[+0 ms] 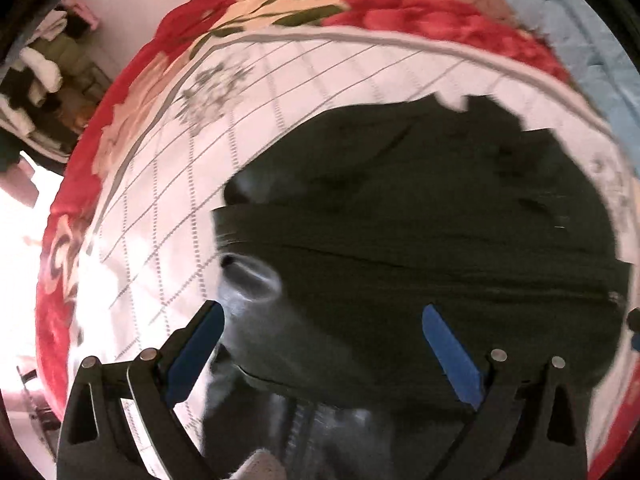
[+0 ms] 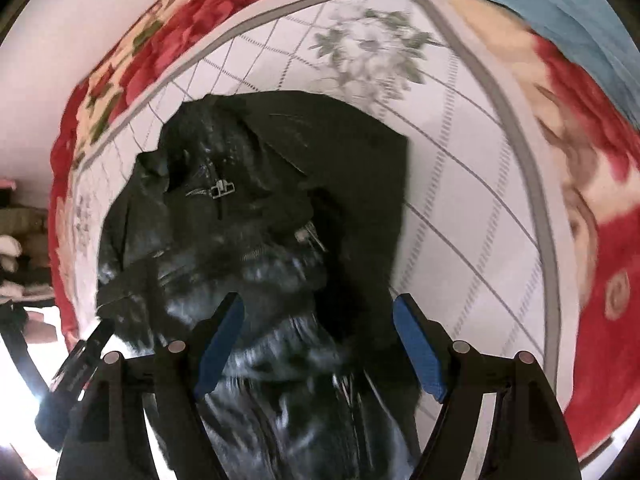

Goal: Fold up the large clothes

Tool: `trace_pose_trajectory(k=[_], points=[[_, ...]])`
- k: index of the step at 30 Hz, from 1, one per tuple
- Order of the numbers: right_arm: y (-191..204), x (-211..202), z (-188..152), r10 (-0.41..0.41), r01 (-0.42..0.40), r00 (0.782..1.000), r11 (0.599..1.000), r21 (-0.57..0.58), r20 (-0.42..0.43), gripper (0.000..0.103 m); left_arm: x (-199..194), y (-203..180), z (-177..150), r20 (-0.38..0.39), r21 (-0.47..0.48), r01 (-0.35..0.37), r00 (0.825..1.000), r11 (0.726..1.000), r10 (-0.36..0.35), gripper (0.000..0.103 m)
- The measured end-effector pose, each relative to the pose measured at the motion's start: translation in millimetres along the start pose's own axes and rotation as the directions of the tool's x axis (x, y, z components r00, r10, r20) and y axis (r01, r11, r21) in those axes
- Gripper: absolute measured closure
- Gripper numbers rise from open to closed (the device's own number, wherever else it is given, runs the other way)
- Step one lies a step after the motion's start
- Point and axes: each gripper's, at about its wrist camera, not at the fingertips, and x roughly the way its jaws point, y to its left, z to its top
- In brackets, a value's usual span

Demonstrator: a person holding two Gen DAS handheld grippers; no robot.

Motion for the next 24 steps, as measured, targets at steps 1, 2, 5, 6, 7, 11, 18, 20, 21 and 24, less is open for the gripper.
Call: trace_pose_trajectory(k=[1, 2, 5, 6, 7, 11, 18, 20, 21, 24], points=[[4, 5, 6, 0.002, -0.002, 1.000, 1.000, -0.010, -0.007, 0.025, 5, 2, 1, -0.004, 0.000, -0.010, 1.000, 1.000, 0.010, 0.002], [8, 15, 11, 0.011, -0.011, 1.000, 1.000, -0.019, -0.023, 0.026, 10, 3, 2, -0.010, -0.001, -0.017, 1.000, 1.000, 0.017, 0.002], [14, 45, 24, -0.029, 0.026, 0.997, 0.999, -0.045, -0.067, 0.026, 19, 4, 2, -0.024, -0.008, -0.019, 1.000, 1.000, 0.018, 0.002], [14, 50, 27, -0.037, 0.034, 0.997, 0.998, -0.049, -0.070, 0.026, 21, 4, 3, -0.029, -0.008, -0.017, 0.999, 1.000, 0.017, 0.002], [14, 56, 30, -0.053, 0.049, 0.995, 0.997, -0.055, -0.079, 0.034, 24, 2, 3, -0.034, -0.006, -0.014, 0.999, 1.000, 0.014, 0.002], [15, 65, 31, -0.120, 0.115, 0.990, 0.991, -0.074, -0.068, 0.091, 37, -3, 2, -0.078, 0.002, -0.001, 0.997, 1.000, 0.001, 0.002], [-14, 26, 33, -0.139, 0.136, 0.989, 0.990, 0.040, 0.057, 0.101, 17, 16, 11, -0.048, -0.025, 0.004, 0.999, 1.000, -0.005, 0.002], [-23, 38, 34, -0.154, 0.153, 0.988, 0.988, 0.037, 0.020, 0.101, 39, 16, 10, -0.090, -0.007, -0.027, 0.996, 1.000, 0.026, 0.002], [-26, 49, 37, -0.145, 0.146, 0.989, 0.989, 0.026, -0.023, 0.100, 55, 17, 8, -0.135, -0.006, -0.027, 0.990, 1.000, 0.026, 0.001], [-35, 42, 47, -0.049, 0.054, 0.994, 0.998, 0.044, -0.101, 0.089, 68, 23, 9, -0.166, -0.047, 0.010, 0.986, 0.999, -0.018, 0.000]])
